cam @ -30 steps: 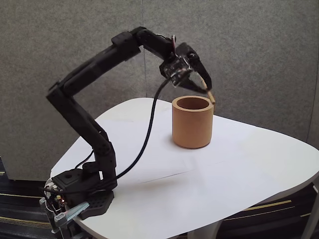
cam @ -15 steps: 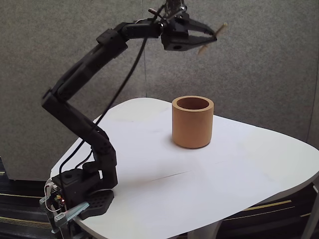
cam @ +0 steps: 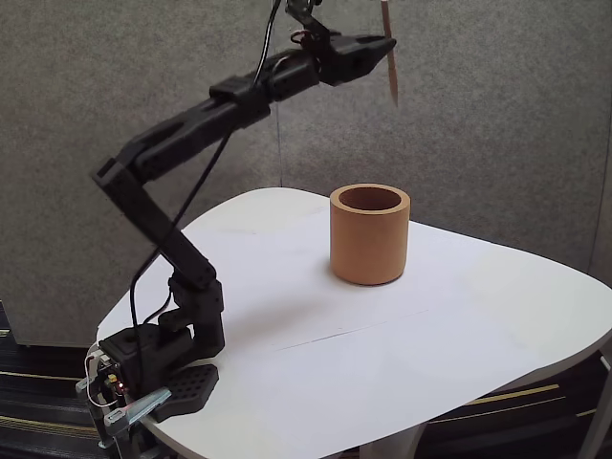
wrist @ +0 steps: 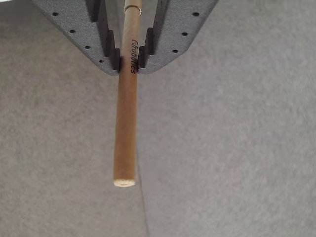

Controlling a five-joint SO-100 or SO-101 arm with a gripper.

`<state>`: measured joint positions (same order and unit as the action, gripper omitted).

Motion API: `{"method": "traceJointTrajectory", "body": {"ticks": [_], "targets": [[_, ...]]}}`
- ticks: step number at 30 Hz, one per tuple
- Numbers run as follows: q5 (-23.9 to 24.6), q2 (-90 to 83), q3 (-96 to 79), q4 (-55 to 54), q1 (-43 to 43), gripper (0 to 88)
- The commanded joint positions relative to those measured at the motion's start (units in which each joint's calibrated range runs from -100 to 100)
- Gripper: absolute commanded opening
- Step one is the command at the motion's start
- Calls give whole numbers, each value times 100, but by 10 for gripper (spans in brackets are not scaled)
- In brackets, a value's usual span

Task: Grab the pen and put it in the pen holder.

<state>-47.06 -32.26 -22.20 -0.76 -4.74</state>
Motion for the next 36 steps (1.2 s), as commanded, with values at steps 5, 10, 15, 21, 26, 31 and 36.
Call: {"method": "traceJointTrajectory", "body": {"ticks": [5, 10, 15, 21, 26, 31, 36], "targets": [[-303, 1091, -9, -1398, 430, 6], [-530, 1693, -18, -1610, 554, 6], [-530, 2091, -90, -1610, 671, 6], [-525, 2213, -686, -1610, 913, 6], [-493, 2213, -1056, -1610, 1037, 6], [-488, 2205, -1408, -1610, 986, 6], [-482, 2197, -1760, -1610, 928, 6]]}}
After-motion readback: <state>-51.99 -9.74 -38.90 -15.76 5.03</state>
